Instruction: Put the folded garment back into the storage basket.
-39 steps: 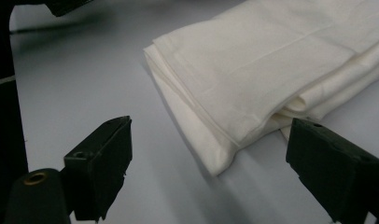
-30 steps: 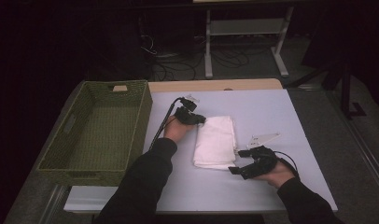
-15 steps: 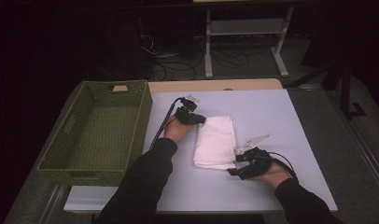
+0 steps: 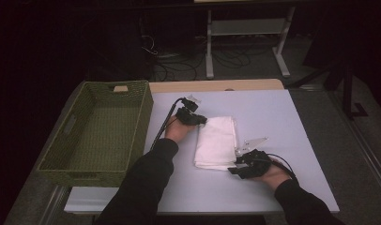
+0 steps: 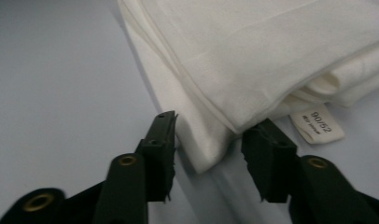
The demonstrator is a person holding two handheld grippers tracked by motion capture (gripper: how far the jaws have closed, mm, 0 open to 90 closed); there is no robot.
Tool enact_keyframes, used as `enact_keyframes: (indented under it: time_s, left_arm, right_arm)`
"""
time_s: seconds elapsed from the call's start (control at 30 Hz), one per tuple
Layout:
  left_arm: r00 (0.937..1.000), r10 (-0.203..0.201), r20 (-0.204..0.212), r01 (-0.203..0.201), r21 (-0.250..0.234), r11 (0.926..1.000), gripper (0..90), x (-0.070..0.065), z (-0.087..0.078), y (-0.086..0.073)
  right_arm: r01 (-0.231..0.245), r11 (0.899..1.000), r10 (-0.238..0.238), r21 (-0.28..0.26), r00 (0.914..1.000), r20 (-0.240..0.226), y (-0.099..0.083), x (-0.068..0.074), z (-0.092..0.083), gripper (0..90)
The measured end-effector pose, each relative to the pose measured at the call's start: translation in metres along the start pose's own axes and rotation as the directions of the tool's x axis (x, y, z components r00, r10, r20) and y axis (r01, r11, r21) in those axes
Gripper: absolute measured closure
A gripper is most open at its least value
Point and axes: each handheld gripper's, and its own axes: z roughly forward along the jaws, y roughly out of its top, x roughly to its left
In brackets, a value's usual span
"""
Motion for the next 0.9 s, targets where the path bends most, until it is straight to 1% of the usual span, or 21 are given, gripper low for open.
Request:
enact_keyframes:
  time_s: [0.07, 0.17, 0.3, 0.4, 0.5, 0.57, 0.63, 0.77, 0.9]
  left_arm:
    - [1.0000, -0.004, 0.004, 0.005, -0.003, 1.0000, 79.8, 0.000, 0.000, 0.000]
    - [1.0000, -0.003, 0.004, 0.003, -0.004, 1.0000, 79.8, 0.000, 0.000, 0.000]
    - [0.9999, -0.008, 0.010, 0.008, -0.004, 1.0000, 79.8, 0.001, 0.000, -0.001]
    - [0.9998, -0.012, 0.015, 0.012, -0.008, 0.9999, 79.9, 0.002, 0.000, -0.001]
    - [0.9997, -0.016, 0.017, 0.016, -0.009, 0.9998, 80.0, 0.002, -0.001, 0.000]
    - [0.9999, -0.010, 0.014, 0.010, -0.008, 0.9999, 80.1, 0.002, -0.001, 0.000]
    - [0.9998, -0.015, 0.017, 0.015, -0.007, 0.9999, 80.2, 0.002, -0.002, 0.000]
    - [0.9989, -0.036, 0.029, 0.037, -0.015, 0.9992, 80.3, 0.003, -0.003, 0.000]
    - [0.9992, -0.026, 0.029, 0.026, -0.010, 0.9996, 80.4, 0.002, -0.006, 0.001]
  right_arm:
    - [0.014, 1.000, -0.014, 0.003, 0.9998, 0.014, 0.000, 0.000, 0.000, 63.0]
    - [0.014, 1.000, -0.014, 0.002, 0.9999, 0.009, 0.000, 0.000, 0.000, 70.2]
    - [0.014, 1.000, -0.014, 0.002, 0.9999, -0.003, 0.000, -0.003, 0.000, 77.1]
    - [0.003, 1.000, -0.003, 0.005, 0.9999, -0.014, 0.001, -0.005, 0.000, 82.2]
    - [0.005, 1.000, -0.004, 0.009, 0.9997, -0.024, 0.002, -0.007, 0.000, 83.3]
    - [0.001, 1.000, -0.001, 0.011, 0.9994, -0.034, 0.002, -0.008, 0.000, 83.6]
    - [0.003, 1.000, -0.002, 0.012, 0.9990, -0.045, 0.003, -0.009, -0.001, 83.7]
    - [-0.002, 1.000, 0.001, -0.009, 0.9975, -0.071, 0.006, -0.014, -0.008, 83.9]
    - [0.001, 1.000, -0.003, -0.027, 0.9960, -0.089, 0.010, -0.018, -0.013, 84.1]
